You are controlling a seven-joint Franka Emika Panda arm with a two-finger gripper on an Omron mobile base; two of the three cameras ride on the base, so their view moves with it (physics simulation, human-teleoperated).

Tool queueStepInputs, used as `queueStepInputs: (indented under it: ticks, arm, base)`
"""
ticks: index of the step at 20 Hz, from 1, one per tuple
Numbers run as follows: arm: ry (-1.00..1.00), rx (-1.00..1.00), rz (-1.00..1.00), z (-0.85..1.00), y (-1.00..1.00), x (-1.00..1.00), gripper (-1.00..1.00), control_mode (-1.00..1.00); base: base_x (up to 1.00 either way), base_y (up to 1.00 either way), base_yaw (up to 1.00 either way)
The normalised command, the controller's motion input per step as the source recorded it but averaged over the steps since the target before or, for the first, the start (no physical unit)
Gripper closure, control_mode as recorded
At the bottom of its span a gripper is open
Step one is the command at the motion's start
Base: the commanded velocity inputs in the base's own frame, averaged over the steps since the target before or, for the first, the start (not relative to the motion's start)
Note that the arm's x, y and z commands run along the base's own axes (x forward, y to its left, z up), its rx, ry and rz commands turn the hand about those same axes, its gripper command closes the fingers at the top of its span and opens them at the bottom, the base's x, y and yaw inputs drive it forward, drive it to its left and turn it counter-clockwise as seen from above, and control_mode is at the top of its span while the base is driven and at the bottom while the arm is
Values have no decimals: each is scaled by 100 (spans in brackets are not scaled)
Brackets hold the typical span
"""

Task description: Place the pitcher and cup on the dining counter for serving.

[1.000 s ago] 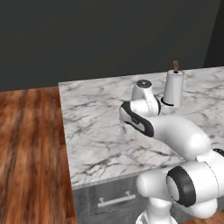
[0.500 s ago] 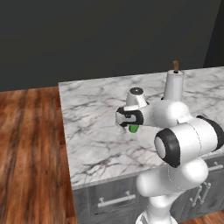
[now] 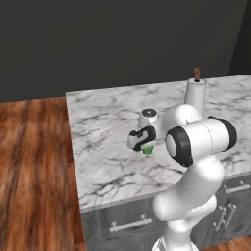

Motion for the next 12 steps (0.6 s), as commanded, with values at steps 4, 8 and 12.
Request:
queueStepInputs:
  ticks: [4,8,12]
  arm:
    - [0,0,-1,-9,1,16,-100,-100]
    - [1,0,-1,13,0,2,-100,-100]
    - [0,0,0,61,0,-2,-100,-100]
  base:
    - [0,0,0]
    - [0,0,0]
    - [0,0,0]
